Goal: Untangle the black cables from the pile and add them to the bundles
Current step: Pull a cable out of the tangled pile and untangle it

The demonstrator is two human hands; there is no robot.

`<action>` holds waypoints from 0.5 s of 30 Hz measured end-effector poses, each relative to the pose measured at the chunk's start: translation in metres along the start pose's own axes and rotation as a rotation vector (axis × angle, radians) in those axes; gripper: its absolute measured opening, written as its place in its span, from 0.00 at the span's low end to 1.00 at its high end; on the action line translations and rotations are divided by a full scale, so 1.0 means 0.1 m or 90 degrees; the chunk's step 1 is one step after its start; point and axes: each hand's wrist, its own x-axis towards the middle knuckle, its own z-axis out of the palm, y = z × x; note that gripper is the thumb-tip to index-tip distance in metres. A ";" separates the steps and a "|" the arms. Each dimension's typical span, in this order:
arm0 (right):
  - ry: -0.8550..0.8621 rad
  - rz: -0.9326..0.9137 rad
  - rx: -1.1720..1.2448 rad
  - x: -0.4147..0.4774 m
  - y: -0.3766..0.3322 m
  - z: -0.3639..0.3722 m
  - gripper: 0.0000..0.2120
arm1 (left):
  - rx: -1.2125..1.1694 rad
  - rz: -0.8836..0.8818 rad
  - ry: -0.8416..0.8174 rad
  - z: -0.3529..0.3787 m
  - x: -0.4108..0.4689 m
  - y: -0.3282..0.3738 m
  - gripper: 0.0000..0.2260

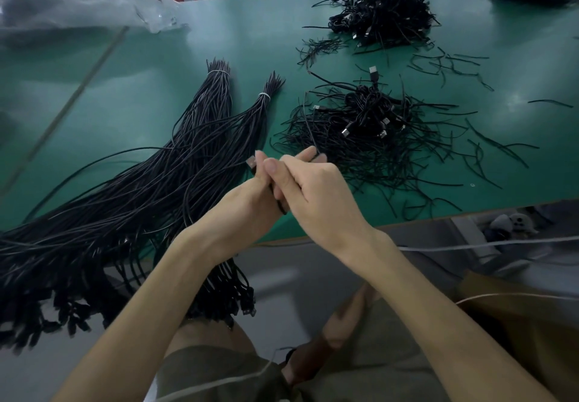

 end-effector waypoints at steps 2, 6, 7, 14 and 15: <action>-0.016 -0.020 -0.025 -0.03 0.01 0.02 0.22 | -0.128 0.071 0.034 0.01 0.08 0.00 0.34; -0.090 0.035 0.020 -0.12 0.17 0.11 0.21 | -0.353 0.160 0.121 -0.14 0.11 0.12 0.26; -0.111 0.051 0.004 -0.12 0.23 0.12 0.23 | -0.394 0.174 0.079 -0.21 0.08 0.15 0.25; -0.164 0.040 -0.190 0.15 0.60 -0.04 0.30 | 0.200 0.087 -0.016 -0.32 -0.22 0.25 0.27; -0.156 0.032 -0.178 0.20 0.59 -0.06 0.28 | 0.344 0.025 -0.036 -0.28 -0.21 0.21 0.28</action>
